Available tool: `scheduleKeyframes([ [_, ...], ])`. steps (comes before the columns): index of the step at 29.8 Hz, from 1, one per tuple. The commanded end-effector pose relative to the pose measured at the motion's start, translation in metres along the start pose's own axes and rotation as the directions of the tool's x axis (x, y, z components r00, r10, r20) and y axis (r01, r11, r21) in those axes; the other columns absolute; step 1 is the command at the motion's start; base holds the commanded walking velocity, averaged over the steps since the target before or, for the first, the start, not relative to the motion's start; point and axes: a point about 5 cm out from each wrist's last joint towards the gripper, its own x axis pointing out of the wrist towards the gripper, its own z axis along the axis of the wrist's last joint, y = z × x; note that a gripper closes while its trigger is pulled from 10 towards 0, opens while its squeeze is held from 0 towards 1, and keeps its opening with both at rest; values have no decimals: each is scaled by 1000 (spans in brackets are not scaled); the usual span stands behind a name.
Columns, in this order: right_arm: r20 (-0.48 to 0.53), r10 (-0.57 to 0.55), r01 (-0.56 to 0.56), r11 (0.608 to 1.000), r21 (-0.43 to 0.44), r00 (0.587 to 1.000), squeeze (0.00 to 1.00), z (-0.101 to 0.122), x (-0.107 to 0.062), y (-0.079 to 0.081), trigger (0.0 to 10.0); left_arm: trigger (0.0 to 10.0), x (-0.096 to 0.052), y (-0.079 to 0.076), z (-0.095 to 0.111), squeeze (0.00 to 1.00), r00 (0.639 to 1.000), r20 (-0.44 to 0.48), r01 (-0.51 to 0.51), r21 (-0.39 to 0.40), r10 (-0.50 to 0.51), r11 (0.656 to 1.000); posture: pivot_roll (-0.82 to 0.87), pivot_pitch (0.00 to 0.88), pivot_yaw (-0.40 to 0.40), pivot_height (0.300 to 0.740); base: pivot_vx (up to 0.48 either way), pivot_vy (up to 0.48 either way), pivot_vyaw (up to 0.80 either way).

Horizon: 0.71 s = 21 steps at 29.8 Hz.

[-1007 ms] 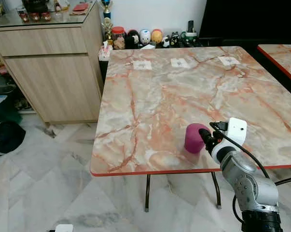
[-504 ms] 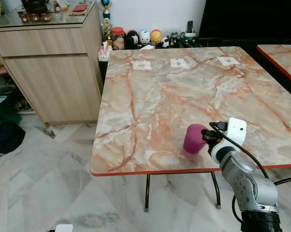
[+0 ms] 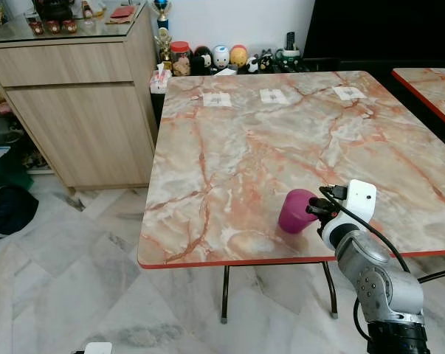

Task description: Setting the table

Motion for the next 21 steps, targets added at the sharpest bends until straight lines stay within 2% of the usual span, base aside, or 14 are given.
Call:
scheduleKeyframes([
  [1, 61, -9, 8, 1000, 4, 998, 0, 5, 0, -1, 0, 10000, -1, -2, -6, 0, 1000, -28, -1, 4, 1, 1000, 5, 19, -3, 740, 0, 0, 0],
  [2, 72, -8, 7, 1000, 7, 997, 0, 6, 0, 0, 0, 10000, -1, -2, -6, 0, 1000, -28, -1, 4, 1, 1000, 5, 19, -3, 740, 0, 0, 0],
  [3, 148, 14, -16, 1000, 11, 989, 0, 14, -2, 3, 0, 10000, -1, -2, -5, 0, 1000, -26, -2, 5, 2, 1000, 5, 18, -3, 740, 0, 0, 0],
  [5, 219, 29, -23, 999, -30, 975, 0, 18, -4, 6, 0, 10000, -1, -3, -5, 0, 1000, -24, -2, 5, 2, 1000, 0, 17, -4, 740, 0, 0, 0],
  [9, 301, 15, -16, 1000, 3, 954, 0, 17, -8, 8, 0, 10000, 0, -6, -3, 0, 1000, -20, 0, 4, 1, 1000, 6, 19, -5, 740, 0, 0, 0],
  [10, 343, 30, -27, 1000, -16, 939, 0, 18, -11, 11, 3098, 10000, 0, -6, -3, 0, 1000, -20, -1, 4, 1, 1000, 3, 19, -4, 740, 0, 0, 0],
  [11, 360, 35, -28, 999, -24, 932, 0, 19, -12, 13, 10000, 10000, 0, -6, -3, 0, 1000, -20, -2, 4, 2, 1000, 3, 19, -4, 740, 0, 0, 0],
  [17, 412, 30, -14, 999, -43, 911, 0, 19, -12, 12, 10000, 10000, 0, -5, -3, 0, 1000, -19, -4, 23, 4, 1000, 8, 22, -4, 740, 0, 0, 0],
  [19, 426, 30, -12, 999, -46, 904, 0, 21, -11, 12, 10000, 10000, 0, -4, -3, 0, 1000, -18, -9, 31, 10, 999, 7, 21, -4, 740, 0, -480, 0],
  [21, 435, 34, -6, 998, -64, 900, 0, 22, -10, 12, 10000, 10000, 0, -4, -3, 0, 1000, -19, -9, 27, 10, 1000, 8, 26, -4, 740, 0, 0, 0],
])
